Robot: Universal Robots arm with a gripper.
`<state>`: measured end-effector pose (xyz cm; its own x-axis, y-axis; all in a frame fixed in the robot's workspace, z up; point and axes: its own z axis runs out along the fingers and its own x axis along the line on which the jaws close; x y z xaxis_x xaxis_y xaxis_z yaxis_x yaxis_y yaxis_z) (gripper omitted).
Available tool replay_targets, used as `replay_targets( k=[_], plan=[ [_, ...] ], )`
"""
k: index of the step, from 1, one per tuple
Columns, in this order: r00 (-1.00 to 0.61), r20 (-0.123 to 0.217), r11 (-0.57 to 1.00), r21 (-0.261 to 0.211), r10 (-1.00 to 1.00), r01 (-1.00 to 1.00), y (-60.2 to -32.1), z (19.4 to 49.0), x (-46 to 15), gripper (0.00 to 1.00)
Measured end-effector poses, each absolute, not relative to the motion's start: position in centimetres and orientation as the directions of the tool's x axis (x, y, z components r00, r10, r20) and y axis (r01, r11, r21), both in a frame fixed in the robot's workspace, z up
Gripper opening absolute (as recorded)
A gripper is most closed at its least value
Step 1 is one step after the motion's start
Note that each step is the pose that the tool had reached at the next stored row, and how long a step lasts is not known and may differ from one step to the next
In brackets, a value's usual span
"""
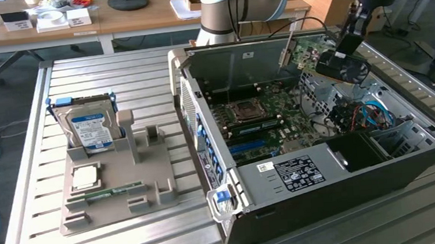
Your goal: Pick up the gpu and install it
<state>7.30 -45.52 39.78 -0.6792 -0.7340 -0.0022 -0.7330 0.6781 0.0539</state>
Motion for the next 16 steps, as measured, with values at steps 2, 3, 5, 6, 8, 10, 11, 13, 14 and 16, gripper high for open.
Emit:
replay_targets(
  k=[2,3,5,6,8,10,11,13,14,16],
  plan=[
    [-0.651,-0.002,0.650,0.054,-0.759,-0.758,-45.52,39.77,7.30,0.27],
    [-0.637,-0.002,0.636,0.054,-0.770,-0.769,-45.52,39.77,7.30,0.27],
    [-0.609,-0.002,0.608,0.054,-0.793,-0.792,-45.52,39.77,7.30,0.27],
    [-0.595,-0.002,0.594,0.054,-0.804,-0.803,-45.52,39.77,7.30,0.27],
    [-0.565,-0.002,0.564,0.054,-0.825,-0.824,-45.52,39.76,7.29,0.27],
    [-0.535,-0.002,0.534,0.054,-0.845,-0.844,-45.52,39.76,7.29,0.27],
    [-0.519,-0.002,0.518,0.054,-0.855,-0.854,-45.52,39.75,7.29,0.27],
    [-0.488,-0.002,0.487,0.054,-0.873,-0.872,-45.52,39.75,7.29,0.27],
    [-0.473,-0.002,0.472,0.054,-0.881,-0.880,-45.52,39.74,7.30,0.27],
    [-0.439,-0.002,0.438,0.054,-0.898,-0.897,-45.52,39.74,7.30,0.27]
  ],
)
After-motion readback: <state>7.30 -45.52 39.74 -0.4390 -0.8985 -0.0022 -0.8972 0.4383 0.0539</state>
